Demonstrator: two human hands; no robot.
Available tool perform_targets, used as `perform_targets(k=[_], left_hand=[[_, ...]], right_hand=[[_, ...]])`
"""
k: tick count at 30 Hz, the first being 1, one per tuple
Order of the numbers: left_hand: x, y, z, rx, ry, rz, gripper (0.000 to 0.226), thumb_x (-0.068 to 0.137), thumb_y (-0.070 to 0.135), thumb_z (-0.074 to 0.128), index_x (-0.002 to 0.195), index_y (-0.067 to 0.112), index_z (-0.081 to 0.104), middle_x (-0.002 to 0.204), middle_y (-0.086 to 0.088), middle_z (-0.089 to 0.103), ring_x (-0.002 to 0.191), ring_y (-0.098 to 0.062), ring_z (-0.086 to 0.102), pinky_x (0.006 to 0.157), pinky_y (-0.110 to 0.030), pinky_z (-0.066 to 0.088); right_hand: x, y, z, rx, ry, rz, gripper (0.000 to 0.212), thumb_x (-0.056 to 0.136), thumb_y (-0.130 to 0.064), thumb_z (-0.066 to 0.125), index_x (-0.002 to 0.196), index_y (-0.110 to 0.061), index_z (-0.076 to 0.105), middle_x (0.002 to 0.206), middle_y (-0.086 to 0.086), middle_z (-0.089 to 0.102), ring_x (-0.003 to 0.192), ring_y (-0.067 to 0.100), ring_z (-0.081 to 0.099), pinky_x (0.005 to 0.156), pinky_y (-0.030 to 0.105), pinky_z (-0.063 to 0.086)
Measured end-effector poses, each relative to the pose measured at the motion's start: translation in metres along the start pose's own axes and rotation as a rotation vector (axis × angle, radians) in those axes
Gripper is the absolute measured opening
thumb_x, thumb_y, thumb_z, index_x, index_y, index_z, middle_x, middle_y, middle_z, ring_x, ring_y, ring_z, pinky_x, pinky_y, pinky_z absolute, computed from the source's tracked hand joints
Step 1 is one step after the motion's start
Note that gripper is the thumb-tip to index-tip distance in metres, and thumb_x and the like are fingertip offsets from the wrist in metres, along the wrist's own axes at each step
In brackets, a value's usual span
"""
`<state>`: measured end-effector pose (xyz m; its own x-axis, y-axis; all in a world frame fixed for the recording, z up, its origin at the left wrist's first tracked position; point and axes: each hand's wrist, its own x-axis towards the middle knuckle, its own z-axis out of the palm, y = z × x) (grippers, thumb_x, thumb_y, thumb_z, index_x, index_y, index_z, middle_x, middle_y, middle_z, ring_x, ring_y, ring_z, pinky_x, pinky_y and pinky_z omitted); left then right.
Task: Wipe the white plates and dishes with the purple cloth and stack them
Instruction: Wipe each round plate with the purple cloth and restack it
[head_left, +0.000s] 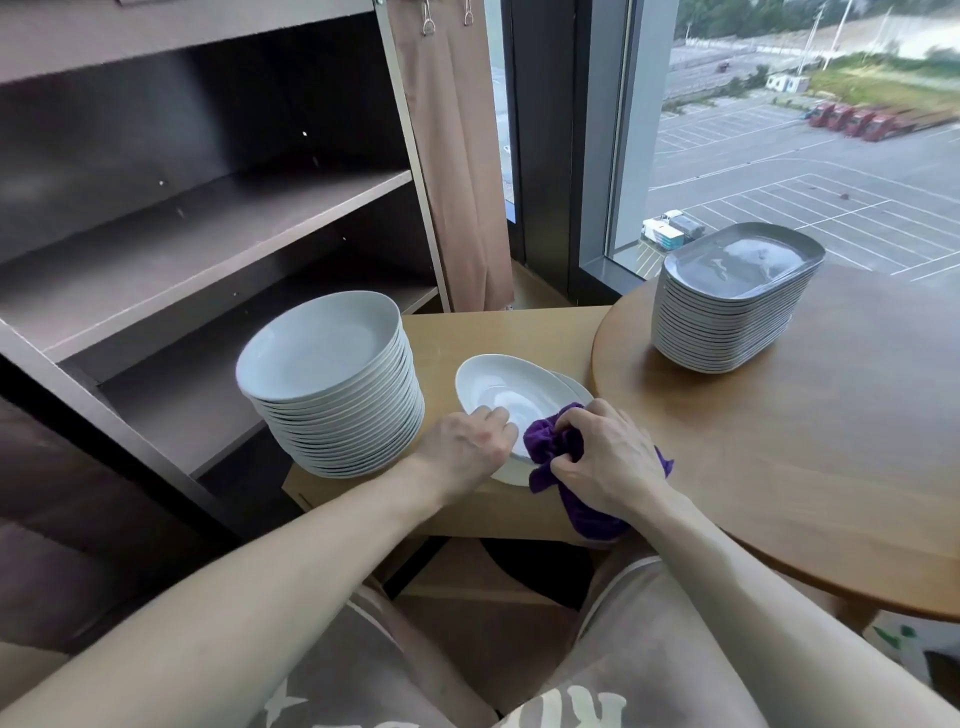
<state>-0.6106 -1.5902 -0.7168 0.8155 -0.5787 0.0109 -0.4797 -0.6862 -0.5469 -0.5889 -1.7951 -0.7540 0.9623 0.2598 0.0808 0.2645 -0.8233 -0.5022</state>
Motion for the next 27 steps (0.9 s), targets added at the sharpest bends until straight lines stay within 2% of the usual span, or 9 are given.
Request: perform_targets(k=[2, 4, 7, 9, 14, 19, 21, 24, 27], left_hand=[[0.006, -0.009, -0.007, 0.135, 0.01, 0.1, 0.026, 0.058, -0.003, 0.066, 0.062, 0.021, 0.059, 0.06, 0.004, 0.052, 0.047, -0.012, 0.049, 0.042, -0.024, 0.034], [0.013, -0.016, -0.018, 0.245, 0.006, 0.175, 0.027, 0.062, -0.005, 0.059, 0.062, 0.022, 0.056, 0.06, 0.005, 0.05, 0.045, -0.014, 0.044, 0.054, -0.025, 0.034], [0.019, -0.028, -0.034, 0.361, 0.054, 0.191, 0.036, 0.069, -0.008, 0.04, 0.061, 0.023, 0.056, 0.06, 0.006, 0.049, 0.047, -0.017, 0.035, 0.065, -0.028, 0.042], [0.019, -0.035, -0.042, 0.4, 0.043, 0.171, 0.041, 0.069, -0.009, 0.034, 0.063, 0.024, 0.055, 0.061, 0.007, 0.049, 0.047, -0.015, 0.04, 0.068, -0.029, 0.043], [0.023, -0.06, -0.065, 0.398, 0.054, 0.066, 0.026, 0.074, -0.001, 0.053, 0.069, 0.024, 0.062, 0.063, 0.005, 0.055, 0.046, -0.016, 0.053, 0.065, -0.028, 0.046], [0.014, -0.084, -0.076, 0.353, 0.106, -0.119, 0.037, 0.076, 0.006, 0.037, 0.083, 0.028, 0.065, 0.076, 0.008, 0.064, 0.058, -0.014, 0.063, 0.07, -0.026, 0.046], [0.003, -0.095, -0.081, 0.323, 0.114, -0.165, 0.027, 0.072, 0.006, 0.048, 0.083, 0.026, 0.063, 0.074, 0.006, 0.063, 0.056, -0.016, 0.06, 0.065, -0.027, 0.041], [-0.02, -0.106, -0.081, 0.263, 0.102, -0.287, 0.02, 0.067, 0.005, 0.06, 0.078, 0.021, 0.057, 0.068, 0.002, 0.057, 0.048, -0.019, 0.045, 0.058, -0.028, 0.029], [-0.046, -0.114, -0.069, 0.128, 0.14, -0.428, 0.014, 0.076, 0.007, 0.068, 0.08, 0.014, 0.056, 0.068, -0.003, 0.056, 0.051, -0.022, 0.036, 0.058, -0.031, 0.028]], right_hand=[[-0.001, -0.002, 0.001, 0.016, 0.028, 0.005, 0.027, 0.08, -0.039, 0.06, 0.106, -0.031, 0.062, 0.102, -0.012, 0.048, 0.102, 0.02, 0.049, 0.09, 0.043, 0.043], [0.0, -0.004, 0.001, 0.046, 0.063, 0.021, 0.026, 0.081, -0.039, 0.06, 0.105, -0.03, 0.062, 0.104, -0.01, 0.049, 0.103, 0.02, 0.048, 0.091, 0.043, 0.043], [0.002, -0.005, -0.002, 0.128, 0.116, 0.063, 0.029, 0.08, -0.038, 0.061, 0.108, -0.032, 0.062, 0.104, -0.01, 0.049, 0.104, 0.02, 0.048, 0.091, 0.043, 0.043], [0.004, -0.005, -0.003, 0.155, 0.157, 0.078, 0.03, 0.08, -0.037, 0.062, 0.11, -0.033, 0.063, 0.104, -0.011, 0.048, 0.103, 0.02, 0.048, 0.088, 0.041, 0.043], [0.005, -0.009, -0.003, 0.162, 0.182, 0.053, 0.033, 0.08, -0.037, 0.06, 0.113, -0.033, 0.062, 0.105, -0.011, 0.048, 0.104, 0.019, 0.047, 0.089, 0.042, 0.044], [0.002, -0.014, 0.001, 0.155, 0.119, 0.025, 0.037, 0.08, -0.036, 0.063, 0.117, -0.033, 0.063, 0.113, -0.01, 0.051, 0.11, 0.021, 0.048, 0.094, 0.043, 0.045], [0.002, -0.017, 0.001, 0.162, 0.116, 0.016, 0.036, 0.08, -0.035, 0.063, 0.116, -0.033, 0.063, 0.112, -0.01, 0.05, 0.11, 0.021, 0.049, 0.094, 0.044, 0.045], [0.002, -0.017, 0.001, 0.184, 0.129, 0.004, 0.035, 0.082, -0.033, 0.064, 0.116, -0.032, 0.063, 0.112, -0.01, 0.051, 0.109, 0.022, 0.05, 0.095, 0.046, 0.045], [0.002, -0.016, 0.002, 0.182, 0.137, -0.003, 0.035, 0.081, -0.033, 0.064, 0.116, -0.032, 0.063, 0.111, -0.009, 0.051, 0.108, 0.023, 0.05, 0.094, 0.047, 0.046]])
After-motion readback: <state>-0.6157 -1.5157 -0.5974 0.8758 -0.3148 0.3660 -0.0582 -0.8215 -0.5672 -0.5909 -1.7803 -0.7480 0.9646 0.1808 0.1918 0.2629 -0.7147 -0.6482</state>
